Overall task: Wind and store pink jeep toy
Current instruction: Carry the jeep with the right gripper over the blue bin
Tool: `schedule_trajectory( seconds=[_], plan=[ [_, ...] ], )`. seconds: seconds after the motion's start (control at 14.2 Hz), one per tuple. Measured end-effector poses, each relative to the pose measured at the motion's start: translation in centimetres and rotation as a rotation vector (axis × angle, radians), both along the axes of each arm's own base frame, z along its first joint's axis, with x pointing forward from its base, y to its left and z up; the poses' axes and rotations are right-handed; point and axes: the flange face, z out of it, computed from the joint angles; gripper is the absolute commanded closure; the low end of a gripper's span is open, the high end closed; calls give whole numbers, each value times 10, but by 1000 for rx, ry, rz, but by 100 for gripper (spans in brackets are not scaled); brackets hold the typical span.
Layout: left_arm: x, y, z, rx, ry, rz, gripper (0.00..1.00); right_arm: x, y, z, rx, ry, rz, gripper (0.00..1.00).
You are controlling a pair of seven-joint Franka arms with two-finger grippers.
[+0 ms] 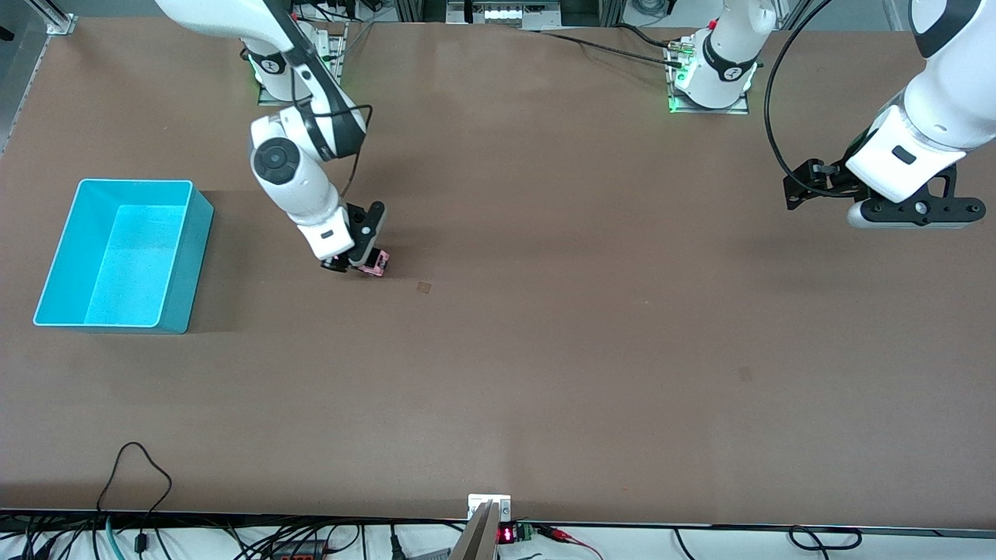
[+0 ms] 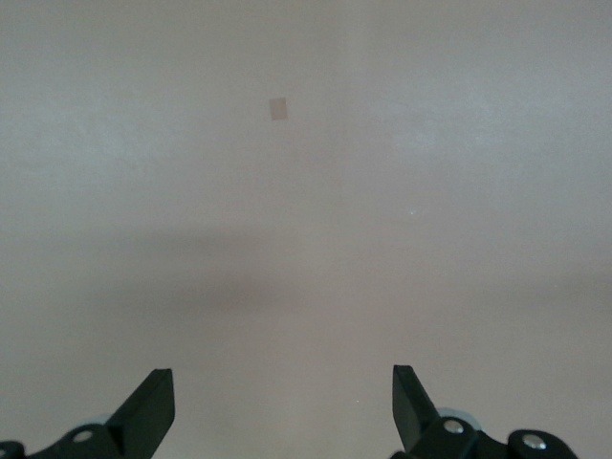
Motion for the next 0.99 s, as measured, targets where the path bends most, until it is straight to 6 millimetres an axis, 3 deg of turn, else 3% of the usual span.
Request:
schedule_trajectory(
  seconds=[0.35, 0.49, 0.71, 0.99],
  plan=[
    [0, 0, 0, 0, 0, 0, 0, 3, -39, 83, 0, 19, -322, 100],
    [0, 0, 0, 0, 0, 0, 0, 5, -65, 108, 7, 12, -450, 100],
    [0, 0, 0, 0, 1, 0, 0, 11, -141, 127, -11, 29, -602, 100],
    [0, 0, -1, 0, 1, -1, 0, 11, -263, 125, -69, 29, -794, 100]
  ],
)
